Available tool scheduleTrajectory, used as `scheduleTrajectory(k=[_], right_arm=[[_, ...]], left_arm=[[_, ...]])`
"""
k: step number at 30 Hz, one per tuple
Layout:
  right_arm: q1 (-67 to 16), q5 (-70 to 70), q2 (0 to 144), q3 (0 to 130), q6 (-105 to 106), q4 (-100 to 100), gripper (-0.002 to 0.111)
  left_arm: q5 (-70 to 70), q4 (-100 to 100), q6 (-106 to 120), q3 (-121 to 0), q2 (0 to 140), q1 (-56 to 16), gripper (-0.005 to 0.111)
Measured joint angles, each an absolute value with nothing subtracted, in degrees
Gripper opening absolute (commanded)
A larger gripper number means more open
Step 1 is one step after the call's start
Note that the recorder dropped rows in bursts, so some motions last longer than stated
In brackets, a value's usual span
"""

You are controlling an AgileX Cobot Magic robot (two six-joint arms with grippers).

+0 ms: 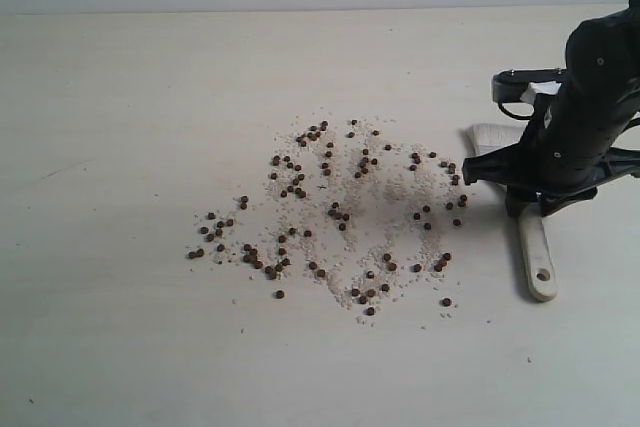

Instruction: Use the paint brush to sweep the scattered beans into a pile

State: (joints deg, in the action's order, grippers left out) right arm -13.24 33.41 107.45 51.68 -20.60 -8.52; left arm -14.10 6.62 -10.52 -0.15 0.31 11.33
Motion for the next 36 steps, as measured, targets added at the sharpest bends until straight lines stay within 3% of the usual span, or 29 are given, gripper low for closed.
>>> scheduleTrajectory(k=[25, 36], right_arm=[[-13.24, 36.43, 102.28, 51.33, -18.22, -12.21, 0.0], [-13.24, 46.34, 93.84, 51.31, -9.27, -12.2, 0.0]], left_arm=[[-14.1, 6.62, -10.52, -0.15, 0.31, 11.33, 0.0], [-14.1, 6.62, -10.52, -0.15, 0.31, 11.33, 0.0]])
